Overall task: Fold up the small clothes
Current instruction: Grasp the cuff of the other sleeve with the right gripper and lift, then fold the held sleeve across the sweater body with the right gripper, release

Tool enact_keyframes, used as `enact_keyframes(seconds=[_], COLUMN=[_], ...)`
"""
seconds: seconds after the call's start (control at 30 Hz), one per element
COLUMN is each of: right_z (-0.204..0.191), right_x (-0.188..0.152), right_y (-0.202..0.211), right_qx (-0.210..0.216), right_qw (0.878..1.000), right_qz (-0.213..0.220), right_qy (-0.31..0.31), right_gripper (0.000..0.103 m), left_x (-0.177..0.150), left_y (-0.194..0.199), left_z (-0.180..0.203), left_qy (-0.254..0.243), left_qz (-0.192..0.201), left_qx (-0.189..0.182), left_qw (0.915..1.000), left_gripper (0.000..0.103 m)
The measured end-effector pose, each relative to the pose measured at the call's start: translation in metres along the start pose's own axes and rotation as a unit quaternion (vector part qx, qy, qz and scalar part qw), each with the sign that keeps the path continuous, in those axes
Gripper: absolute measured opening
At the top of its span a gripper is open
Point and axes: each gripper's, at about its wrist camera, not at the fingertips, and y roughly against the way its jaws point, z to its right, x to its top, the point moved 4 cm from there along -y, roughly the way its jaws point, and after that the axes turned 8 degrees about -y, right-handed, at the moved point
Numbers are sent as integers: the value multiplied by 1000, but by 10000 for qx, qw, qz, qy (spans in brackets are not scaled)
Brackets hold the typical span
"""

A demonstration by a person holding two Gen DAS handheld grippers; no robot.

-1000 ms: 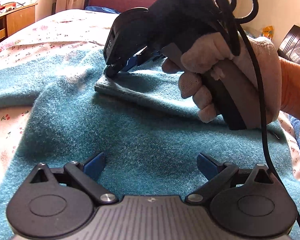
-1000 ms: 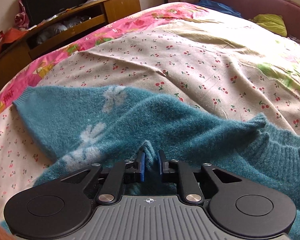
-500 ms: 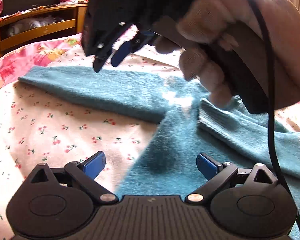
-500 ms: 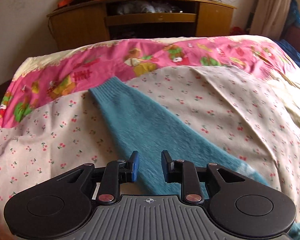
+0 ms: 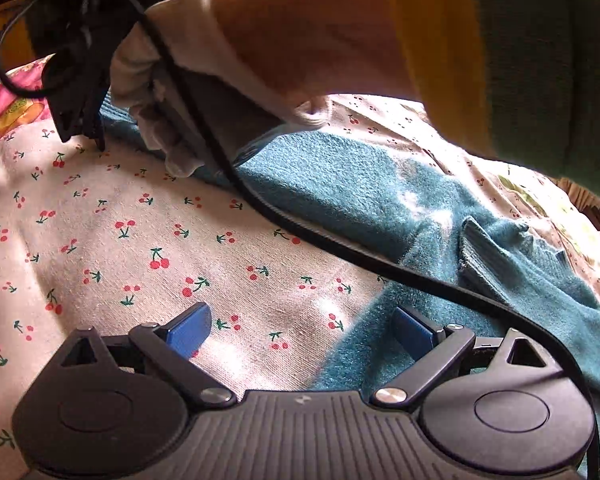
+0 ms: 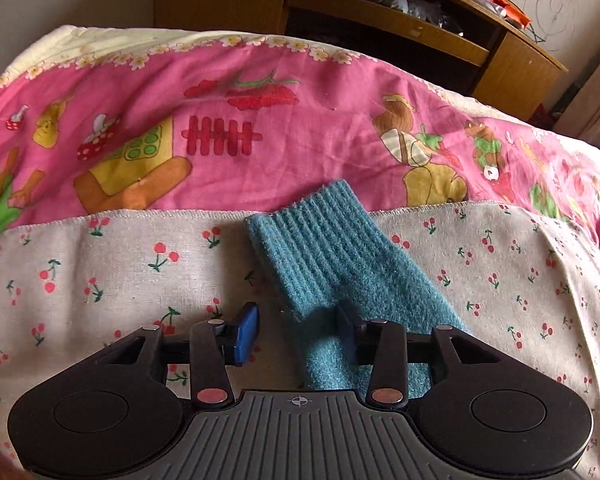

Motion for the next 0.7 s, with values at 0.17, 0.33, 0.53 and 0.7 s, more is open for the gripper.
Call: enact_keyframes(seconds=[0.17, 0.33, 0.53, 0.7], right_z=[43, 119, 208, 270], right_x=[4, -20, -118, -247], right_y=[55, 155, 275, 344], right_qx=[-64, -186, -574, -965], right_qw=[9963, 9755, 9266, 8565], right_qz=[414, 1136, 1855, 2363], right_qy=[-753, -1874, -3219, -4486], right_gripper=[6, 6, 6, 6], left_x=[-1, -3, -5, 1], left_y=[1, 8, 23, 47], left_z=[4, 16, 52, 100], left_qy=[-77, -362, -1135, -1835], left_qz=[97, 351, 782, 1058], left_qx=[84, 165, 214, -12], left_qw=[9999, 9986, 9902, 9773], left_gripper=[103, 103, 103, 103])
